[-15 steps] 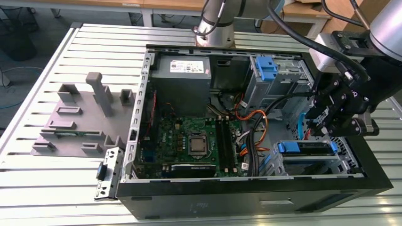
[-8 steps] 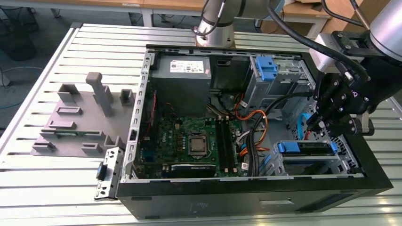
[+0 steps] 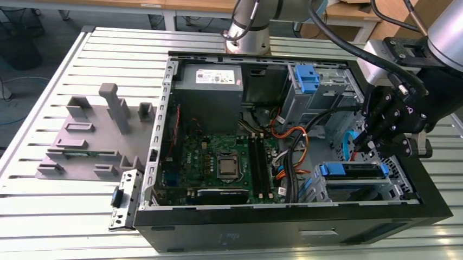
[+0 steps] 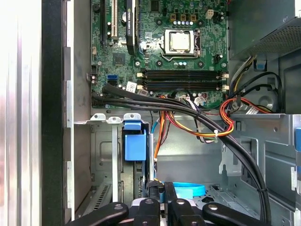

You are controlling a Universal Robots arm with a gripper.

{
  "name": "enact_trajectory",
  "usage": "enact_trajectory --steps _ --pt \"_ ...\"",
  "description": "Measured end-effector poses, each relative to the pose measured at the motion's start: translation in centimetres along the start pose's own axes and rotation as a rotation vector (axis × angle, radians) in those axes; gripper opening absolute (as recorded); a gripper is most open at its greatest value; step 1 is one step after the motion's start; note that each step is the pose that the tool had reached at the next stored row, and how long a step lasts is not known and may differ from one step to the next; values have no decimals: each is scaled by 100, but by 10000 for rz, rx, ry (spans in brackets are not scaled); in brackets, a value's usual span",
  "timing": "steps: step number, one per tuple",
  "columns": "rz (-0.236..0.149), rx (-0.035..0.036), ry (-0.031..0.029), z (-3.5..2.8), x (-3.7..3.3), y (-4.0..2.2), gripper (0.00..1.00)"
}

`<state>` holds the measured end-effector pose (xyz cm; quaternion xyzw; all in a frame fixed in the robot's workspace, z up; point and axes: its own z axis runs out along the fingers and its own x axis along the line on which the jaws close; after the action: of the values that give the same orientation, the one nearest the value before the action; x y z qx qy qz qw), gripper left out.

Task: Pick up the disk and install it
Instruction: 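Insert the first disk wire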

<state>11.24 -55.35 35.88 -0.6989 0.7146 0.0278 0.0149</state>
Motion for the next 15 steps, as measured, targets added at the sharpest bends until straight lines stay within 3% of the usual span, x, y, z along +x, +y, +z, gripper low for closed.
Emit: enact_trajectory --steps 15 --pt "0 0 0 54 99 -31 16"
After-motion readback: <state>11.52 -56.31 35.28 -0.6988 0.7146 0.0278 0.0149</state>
